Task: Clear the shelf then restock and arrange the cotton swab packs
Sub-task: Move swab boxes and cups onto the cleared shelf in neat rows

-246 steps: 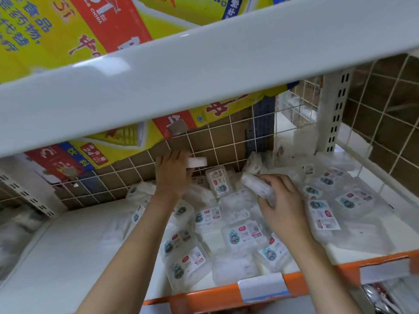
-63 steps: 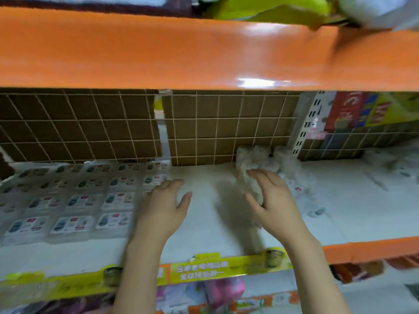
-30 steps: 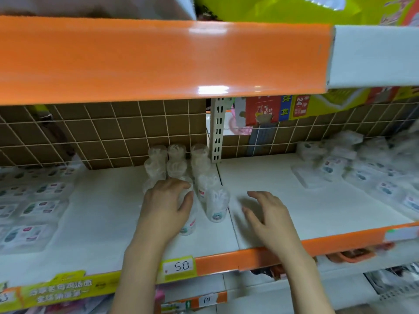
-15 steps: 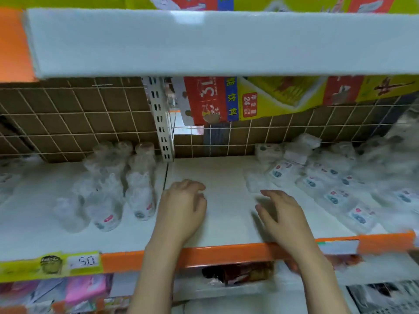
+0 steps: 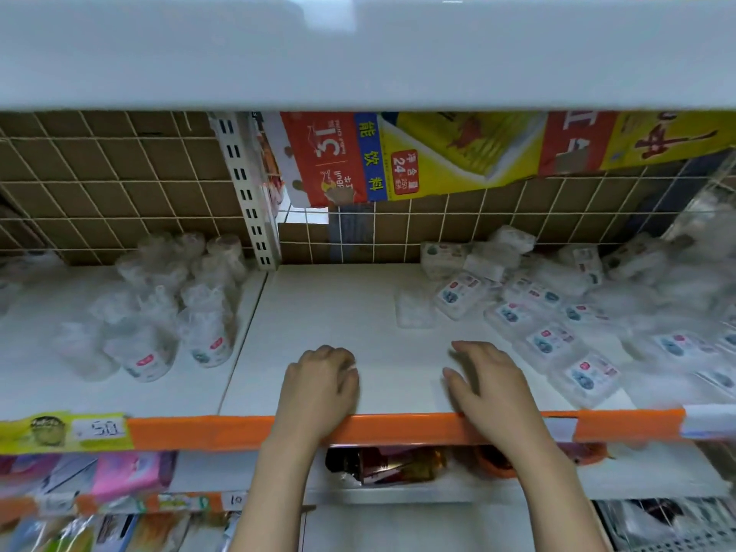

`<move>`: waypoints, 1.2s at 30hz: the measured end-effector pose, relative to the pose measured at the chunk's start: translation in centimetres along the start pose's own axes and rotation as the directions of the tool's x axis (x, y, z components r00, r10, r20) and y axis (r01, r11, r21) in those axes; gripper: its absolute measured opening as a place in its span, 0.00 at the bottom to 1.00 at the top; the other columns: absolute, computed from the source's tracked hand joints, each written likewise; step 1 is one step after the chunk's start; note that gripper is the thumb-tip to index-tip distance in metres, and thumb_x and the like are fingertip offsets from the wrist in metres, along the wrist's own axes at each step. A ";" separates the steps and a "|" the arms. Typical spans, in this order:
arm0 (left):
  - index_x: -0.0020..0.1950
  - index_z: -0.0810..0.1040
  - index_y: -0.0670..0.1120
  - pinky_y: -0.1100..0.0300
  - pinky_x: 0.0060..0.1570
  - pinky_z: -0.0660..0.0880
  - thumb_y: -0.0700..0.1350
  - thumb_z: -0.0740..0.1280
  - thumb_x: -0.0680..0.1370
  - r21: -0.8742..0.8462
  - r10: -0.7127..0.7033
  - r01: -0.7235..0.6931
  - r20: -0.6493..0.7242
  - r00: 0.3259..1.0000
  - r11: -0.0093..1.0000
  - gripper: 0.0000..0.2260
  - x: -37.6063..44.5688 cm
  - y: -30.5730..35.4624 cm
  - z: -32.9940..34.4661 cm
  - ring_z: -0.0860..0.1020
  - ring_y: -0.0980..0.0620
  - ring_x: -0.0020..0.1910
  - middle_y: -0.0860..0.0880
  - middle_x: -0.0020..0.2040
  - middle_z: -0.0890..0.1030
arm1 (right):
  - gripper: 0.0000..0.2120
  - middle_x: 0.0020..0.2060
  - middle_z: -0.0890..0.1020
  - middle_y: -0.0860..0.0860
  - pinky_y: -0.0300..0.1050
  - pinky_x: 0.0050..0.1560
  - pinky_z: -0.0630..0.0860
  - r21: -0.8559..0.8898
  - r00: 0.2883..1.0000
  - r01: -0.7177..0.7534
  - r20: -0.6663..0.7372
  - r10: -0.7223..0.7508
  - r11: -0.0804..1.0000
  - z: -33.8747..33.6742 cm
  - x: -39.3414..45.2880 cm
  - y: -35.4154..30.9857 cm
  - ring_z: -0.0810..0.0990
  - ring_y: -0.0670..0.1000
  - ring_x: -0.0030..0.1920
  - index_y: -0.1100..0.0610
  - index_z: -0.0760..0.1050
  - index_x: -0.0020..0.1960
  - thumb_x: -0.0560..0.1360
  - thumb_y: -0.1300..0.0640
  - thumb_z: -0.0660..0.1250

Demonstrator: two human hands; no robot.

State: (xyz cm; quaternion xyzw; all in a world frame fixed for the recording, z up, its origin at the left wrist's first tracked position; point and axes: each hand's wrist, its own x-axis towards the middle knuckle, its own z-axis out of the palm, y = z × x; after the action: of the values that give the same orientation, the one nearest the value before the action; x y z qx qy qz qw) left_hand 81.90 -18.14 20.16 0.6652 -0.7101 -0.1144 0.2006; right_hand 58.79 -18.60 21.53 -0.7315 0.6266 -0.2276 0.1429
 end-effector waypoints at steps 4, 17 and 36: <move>0.58 0.79 0.47 0.55 0.51 0.71 0.48 0.61 0.77 -0.021 -0.006 0.005 -0.021 1.000 1.000 0.13 0.6 -0.2 0.3 0.76 0.46 0.53 0.48 0.54 0.81 | 0.23 0.62 0.76 0.51 0.44 0.60 0.66 -0.004 1.000 0.004 0.013 -0.004 1.000 -0.2 0.2 0.0 0.72 0.52 0.61 0.54 0.72 0.66 0.74 0.46 0.58; 0.57 0.80 0.49 0.55 0.50 0.73 0.55 0.55 0.72 -0.018 -0.008 0.008 0.007 1.000 1.000 0.21 3.2 5.9 2.6 0.78 0.46 0.51 0.48 0.53 0.81 | 0.21 0.56 0.80 0.53 0.49 0.59 0.70 0.088 0.994 0.030 -0.107 -0.020 0.996 -3.9 0.9 4.9 0.76 0.55 0.57 0.56 0.76 0.61 0.73 0.47 0.58; 0.60 0.78 0.47 0.51 0.52 0.73 0.51 0.57 0.73 -0.002 0.074 -0.074 -0.010 0.997 0.997 0.20 8.3 28.6 11.9 0.77 0.43 0.53 0.46 0.54 0.80 | 0.28 0.66 0.71 0.49 0.44 0.67 0.62 0.055 0.994 0.110 0.009 -0.111 0.992 -15.9 3.1 25.7 0.66 0.51 0.67 0.53 0.68 0.69 0.72 0.46 0.70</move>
State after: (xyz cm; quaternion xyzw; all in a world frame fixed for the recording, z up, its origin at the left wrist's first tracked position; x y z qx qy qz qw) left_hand 50.65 -25.10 22.91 0.6389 -0.7330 -0.1044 0.2089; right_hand 29.09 -24.87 22.84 -0.7623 0.5779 -0.2475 0.1538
